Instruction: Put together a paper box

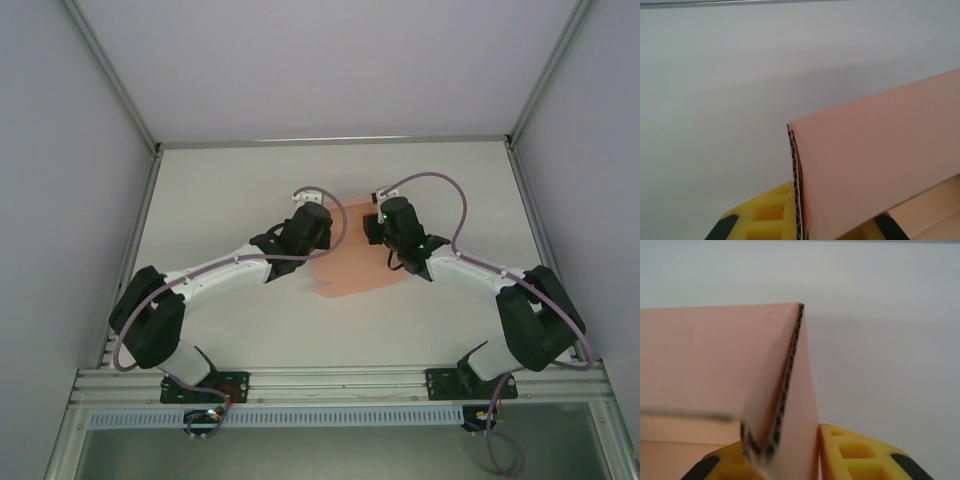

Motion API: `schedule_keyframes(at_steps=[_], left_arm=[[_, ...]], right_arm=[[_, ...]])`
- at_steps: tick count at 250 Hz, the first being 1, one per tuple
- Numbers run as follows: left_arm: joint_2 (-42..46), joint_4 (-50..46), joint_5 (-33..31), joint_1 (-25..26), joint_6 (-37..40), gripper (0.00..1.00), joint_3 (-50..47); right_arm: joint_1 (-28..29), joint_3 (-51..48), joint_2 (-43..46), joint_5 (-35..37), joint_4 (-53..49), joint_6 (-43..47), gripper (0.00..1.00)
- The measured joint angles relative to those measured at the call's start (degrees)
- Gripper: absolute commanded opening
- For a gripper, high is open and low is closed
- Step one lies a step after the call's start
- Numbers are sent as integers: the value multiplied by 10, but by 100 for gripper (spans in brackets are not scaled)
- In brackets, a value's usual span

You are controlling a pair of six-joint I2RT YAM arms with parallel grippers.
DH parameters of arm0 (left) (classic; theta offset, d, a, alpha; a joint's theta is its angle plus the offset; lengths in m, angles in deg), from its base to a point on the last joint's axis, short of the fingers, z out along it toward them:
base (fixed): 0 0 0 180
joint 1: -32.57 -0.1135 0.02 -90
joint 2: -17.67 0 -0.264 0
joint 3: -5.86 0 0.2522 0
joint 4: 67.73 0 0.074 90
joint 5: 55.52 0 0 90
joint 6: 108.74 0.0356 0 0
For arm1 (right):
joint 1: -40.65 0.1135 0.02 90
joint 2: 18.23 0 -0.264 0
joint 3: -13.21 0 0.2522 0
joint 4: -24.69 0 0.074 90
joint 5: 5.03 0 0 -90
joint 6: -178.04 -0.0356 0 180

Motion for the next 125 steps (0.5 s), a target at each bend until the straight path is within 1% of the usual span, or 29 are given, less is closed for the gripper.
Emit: schedule_keyframes(at_steps=[23,37,57,78,95,125], left_arm=[[8,9,7,-3,0,0,0],[13,13,10,-4,0,0,0],[19,16,14,-3,5,0,0],[20,15,16,-3,7,0,-2],[20,14,18,-3,7,0,-2],[20,14,19,-1,7,0,-2]], right_arm=[[-18,-3,9,-38,21,19,21],[-29,-3,10,-58,30,23,8],[-41,-3,10,-80,28,39,0],[-42,-1,11,-83,24,50,0],[-40,2,11,-67,18,52,0],[-19,19,9,14,-9,43,0]])
